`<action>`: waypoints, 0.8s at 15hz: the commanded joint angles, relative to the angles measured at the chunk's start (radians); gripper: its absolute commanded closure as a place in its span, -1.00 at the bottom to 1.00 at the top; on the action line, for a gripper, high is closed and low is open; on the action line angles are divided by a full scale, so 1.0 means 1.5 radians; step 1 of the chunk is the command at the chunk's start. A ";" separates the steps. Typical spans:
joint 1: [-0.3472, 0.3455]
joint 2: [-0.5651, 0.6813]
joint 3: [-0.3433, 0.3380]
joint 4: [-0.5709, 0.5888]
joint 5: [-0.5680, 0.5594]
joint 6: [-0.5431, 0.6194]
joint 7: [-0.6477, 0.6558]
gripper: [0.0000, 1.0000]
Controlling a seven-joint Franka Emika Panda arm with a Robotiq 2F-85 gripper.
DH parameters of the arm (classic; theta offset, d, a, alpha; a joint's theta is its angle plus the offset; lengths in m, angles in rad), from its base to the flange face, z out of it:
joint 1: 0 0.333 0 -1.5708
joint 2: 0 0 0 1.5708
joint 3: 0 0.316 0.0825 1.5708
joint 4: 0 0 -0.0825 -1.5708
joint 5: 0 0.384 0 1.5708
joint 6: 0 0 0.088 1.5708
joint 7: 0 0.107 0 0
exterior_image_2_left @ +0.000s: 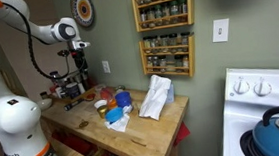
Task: Turn on the torch
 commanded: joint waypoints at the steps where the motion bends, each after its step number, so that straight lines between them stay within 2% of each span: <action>1: 0.016 0.002 -0.015 0.001 -0.004 -0.001 0.003 -1.00; 7: 0.017 0.002 -0.015 0.001 -0.004 -0.001 0.003 -1.00; 9: 0.027 0.005 -0.014 0.005 -0.005 0.001 -0.033 -1.00; 12: 0.034 0.009 -0.013 0.011 -0.005 0.001 -0.041 -1.00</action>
